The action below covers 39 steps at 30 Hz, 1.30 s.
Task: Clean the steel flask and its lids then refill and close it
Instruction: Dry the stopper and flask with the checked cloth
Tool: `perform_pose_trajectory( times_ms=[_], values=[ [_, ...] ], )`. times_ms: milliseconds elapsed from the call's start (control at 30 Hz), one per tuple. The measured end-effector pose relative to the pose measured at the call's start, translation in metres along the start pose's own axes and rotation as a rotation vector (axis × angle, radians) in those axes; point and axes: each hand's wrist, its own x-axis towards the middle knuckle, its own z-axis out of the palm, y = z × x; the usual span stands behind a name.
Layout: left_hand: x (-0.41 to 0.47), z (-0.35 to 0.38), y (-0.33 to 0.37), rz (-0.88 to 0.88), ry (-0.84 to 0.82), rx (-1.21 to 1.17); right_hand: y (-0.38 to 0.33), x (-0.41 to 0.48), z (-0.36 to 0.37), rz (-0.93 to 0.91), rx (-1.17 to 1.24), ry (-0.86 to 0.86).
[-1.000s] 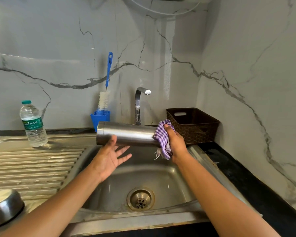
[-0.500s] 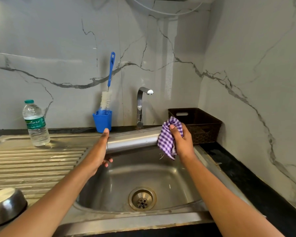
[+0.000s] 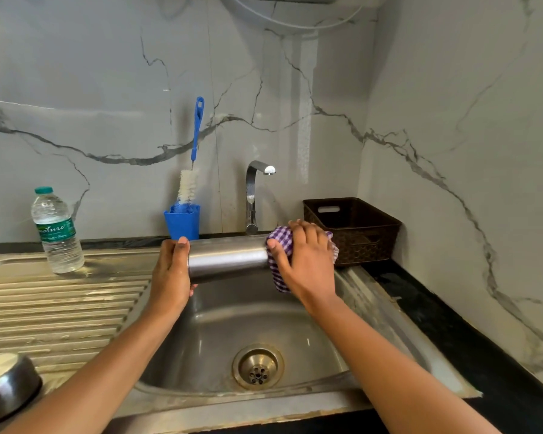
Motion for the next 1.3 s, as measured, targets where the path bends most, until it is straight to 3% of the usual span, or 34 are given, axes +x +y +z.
perform_pose_trajectory(
  times_ms=[200, 333, 467, 667, 967, 1167, 1300],
  values=[
    [-0.005, 0.003, 0.004, 0.029, 0.003, 0.022, -0.016, -0.005, 0.009, -0.123, -0.100, -0.021],
    [-0.008, 0.006, 0.000, 0.079, -0.019, 0.037, -0.035, -0.015, 0.016, -0.345, -0.124, -0.034],
    [-0.009, 0.004, 0.002, 0.126, 0.000, 0.038, -0.028, -0.010, 0.016, -0.449, -0.116, -0.070],
    [-0.013, 0.004, 0.010, 0.180, 0.012, -0.009, 0.019, 0.002, 0.001, -0.265, 0.020, -0.055],
    [-0.007, 0.000, 0.000, 0.263, -0.019, -0.036, -0.031, -0.004, 0.009, -0.554, -0.065, -0.086],
    [-0.008, 0.000, -0.001, 0.381, -0.057, -0.040, 0.027, 0.005, -0.008, -0.228, 0.093, -0.254],
    [-0.007, 0.001, -0.005, 0.327, -0.062, -0.052, 0.002, 0.002, -0.001, -0.328, -0.016, -0.247]
  ],
)
